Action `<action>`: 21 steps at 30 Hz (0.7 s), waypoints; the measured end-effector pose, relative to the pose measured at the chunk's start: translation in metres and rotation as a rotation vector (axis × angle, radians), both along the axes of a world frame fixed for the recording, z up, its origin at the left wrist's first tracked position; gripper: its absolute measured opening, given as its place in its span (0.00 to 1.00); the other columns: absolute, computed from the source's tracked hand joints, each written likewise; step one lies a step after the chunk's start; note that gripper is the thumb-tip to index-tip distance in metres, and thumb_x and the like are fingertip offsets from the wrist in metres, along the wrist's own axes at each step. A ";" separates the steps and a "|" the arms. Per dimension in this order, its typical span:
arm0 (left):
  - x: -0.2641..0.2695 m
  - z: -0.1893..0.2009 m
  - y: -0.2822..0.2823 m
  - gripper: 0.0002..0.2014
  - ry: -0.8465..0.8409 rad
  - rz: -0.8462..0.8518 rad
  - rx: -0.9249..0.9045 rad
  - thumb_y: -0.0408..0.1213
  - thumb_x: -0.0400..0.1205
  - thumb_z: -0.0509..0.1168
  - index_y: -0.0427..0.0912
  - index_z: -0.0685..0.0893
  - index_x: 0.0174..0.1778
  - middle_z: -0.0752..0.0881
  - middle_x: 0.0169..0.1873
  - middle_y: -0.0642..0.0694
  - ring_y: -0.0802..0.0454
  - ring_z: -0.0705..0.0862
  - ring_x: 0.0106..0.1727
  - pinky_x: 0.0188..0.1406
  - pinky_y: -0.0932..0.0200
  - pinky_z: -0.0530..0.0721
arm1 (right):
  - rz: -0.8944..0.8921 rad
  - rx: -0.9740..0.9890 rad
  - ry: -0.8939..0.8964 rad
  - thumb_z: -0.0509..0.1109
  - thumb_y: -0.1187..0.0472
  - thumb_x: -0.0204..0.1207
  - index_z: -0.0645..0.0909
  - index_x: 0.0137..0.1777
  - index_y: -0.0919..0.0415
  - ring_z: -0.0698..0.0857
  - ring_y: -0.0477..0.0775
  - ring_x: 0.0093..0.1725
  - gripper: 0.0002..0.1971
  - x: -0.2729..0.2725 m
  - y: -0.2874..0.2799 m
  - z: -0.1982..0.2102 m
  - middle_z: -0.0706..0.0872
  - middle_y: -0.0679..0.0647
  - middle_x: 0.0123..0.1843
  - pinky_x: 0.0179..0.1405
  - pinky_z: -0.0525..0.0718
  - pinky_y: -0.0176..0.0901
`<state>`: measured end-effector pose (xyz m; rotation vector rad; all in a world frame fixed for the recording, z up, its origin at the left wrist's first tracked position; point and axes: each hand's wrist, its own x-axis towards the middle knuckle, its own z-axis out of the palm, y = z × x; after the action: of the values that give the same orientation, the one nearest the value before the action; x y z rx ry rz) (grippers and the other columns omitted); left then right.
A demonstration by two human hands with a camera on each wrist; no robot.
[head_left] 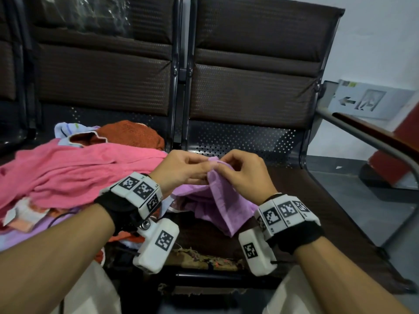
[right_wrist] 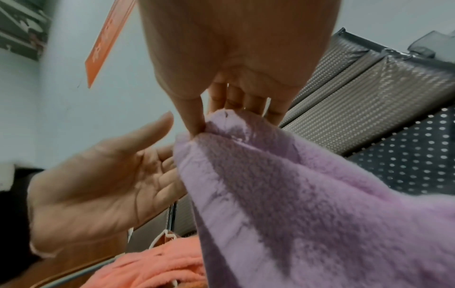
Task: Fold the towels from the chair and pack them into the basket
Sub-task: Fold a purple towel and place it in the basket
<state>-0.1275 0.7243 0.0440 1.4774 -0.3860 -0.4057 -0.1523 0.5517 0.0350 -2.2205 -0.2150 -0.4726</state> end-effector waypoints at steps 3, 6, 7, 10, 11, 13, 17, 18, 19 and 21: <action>0.002 -0.003 0.001 0.11 -0.094 0.043 0.045 0.28 0.78 0.68 0.29 0.85 0.55 0.90 0.43 0.35 0.51 0.90 0.40 0.40 0.62 0.88 | 0.026 0.032 0.018 0.76 0.51 0.72 0.83 0.35 0.49 0.80 0.35 0.31 0.07 0.000 0.000 0.000 0.85 0.44 0.30 0.32 0.75 0.24; 0.004 -0.006 -0.001 0.08 -0.162 0.072 0.077 0.29 0.79 0.66 0.30 0.86 0.51 0.89 0.42 0.34 0.54 0.89 0.36 0.39 0.60 0.89 | 0.078 0.023 0.052 0.74 0.53 0.74 0.80 0.34 0.54 0.79 0.38 0.30 0.10 -0.001 -0.001 0.002 0.84 0.48 0.30 0.32 0.77 0.32; 0.004 -0.006 -0.002 0.07 -0.178 0.071 0.071 0.29 0.80 0.66 0.32 0.86 0.50 0.89 0.41 0.35 0.55 0.88 0.36 0.39 0.61 0.89 | 0.094 0.026 0.062 0.73 0.54 0.74 0.79 0.33 0.56 0.79 0.40 0.30 0.11 -0.001 -0.002 0.003 0.84 0.49 0.30 0.32 0.78 0.37; 0.003 -0.008 -0.004 0.05 -0.219 0.084 0.068 0.30 0.80 0.66 0.35 0.86 0.46 0.89 0.34 0.47 0.59 0.85 0.33 0.32 0.68 0.83 | 0.132 0.081 0.062 0.73 0.57 0.73 0.77 0.30 0.61 0.80 0.44 0.30 0.14 -0.004 -0.004 0.006 0.83 0.55 0.29 0.34 0.81 0.46; 0.003 -0.008 -0.004 0.05 -0.241 0.086 0.086 0.31 0.80 0.66 0.36 0.86 0.45 0.88 0.30 0.51 0.62 0.84 0.31 0.30 0.71 0.80 | 0.145 0.103 0.055 0.74 0.57 0.73 0.77 0.29 0.62 0.81 0.46 0.30 0.15 -0.005 -0.005 0.007 0.83 0.56 0.28 0.34 0.82 0.48; 0.002 -0.007 -0.003 0.06 -0.283 0.073 0.109 0.32 0.81 0.65 0.34 0.86 0.47 0.87 0.27 0.55 0.67 0.81 0.28 0.27 0.74 0.77 | 0.162 0.112 0.034 0.75 0.57 0.73 0.78 0.29 0.63 0.82 0.50 0.31 0.15 -0.006 -0.005 0.007 0.84 0.55 0.29 0.37 0.82 0.51; -0.001 -0.004 0.003 0.06 -0.340 0.033 0.121 0.31 0.81 0.65 0.36 0.86 0.49 0.90 0.33 0.53 0.65 0.82 0.31 0.30 0.72 0.78 | 0.194 0.111 0.036 0.75 0.54 0.73 0.82 0.33 0.61 0.84 0.61 0.36 0.13 -0.010 -0.002 0.008 0.86 0.57 0.33 0.40 0.83 0.55; -0.002 -0.004 0.003 0.06 -0.344 0.035 0.120 0.31 0.81 0.65 0.36 0.87 0.49 0.90 0.35 0.51 0.64 0.82 0.32 0.31 0.72 0.79 | 0.205 0.103 0.044 0.75 0.53 0.73 0.82 0.34 0.60 0.83 0.59 0.35 0.12 -0.010 -0.003 0.007 0.86 0.56 0.33 0.39 0.83 0.55; -0.002 -0.003 0.004 0.06 -0.344 0.044 0.114 0.31 0.81 0.65 0.36 0.87 0.48 0.90 0.35 0.49 0.64 0.82 0.32 0.31 0.73 0.78 | 0.217 0.093 0.054 0.75 0.52 0.73 0.82 0.34 0.58 0.82 0.55 0.34 0.12 -0.009 -0.004 0.007 0.85 0.54 0.32 0.38 0.82 0.53; -0.003 -0.002 0.008 0.05 -0.343 0.088 0.084 0.31 0.80 0.66 0.38 0.87 0.45 0.89 0.34 0.48 0.63 0.82 0.33 0.34 0.71 0.78 | 0.223 -0.003 0.056 0.74 0.48 0.72 0.80 0.31 0.56 0.78 0.45 0.31 0.15 -0.010 -0.005 0.008 0.81 0.49 0.28 0.34 0.78 0.46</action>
<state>-0.1303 0.7321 0.0420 1.6436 -0.5790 -0.0970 -0.1619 0.5462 0.0427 -2.1780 -0.4284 -0.2880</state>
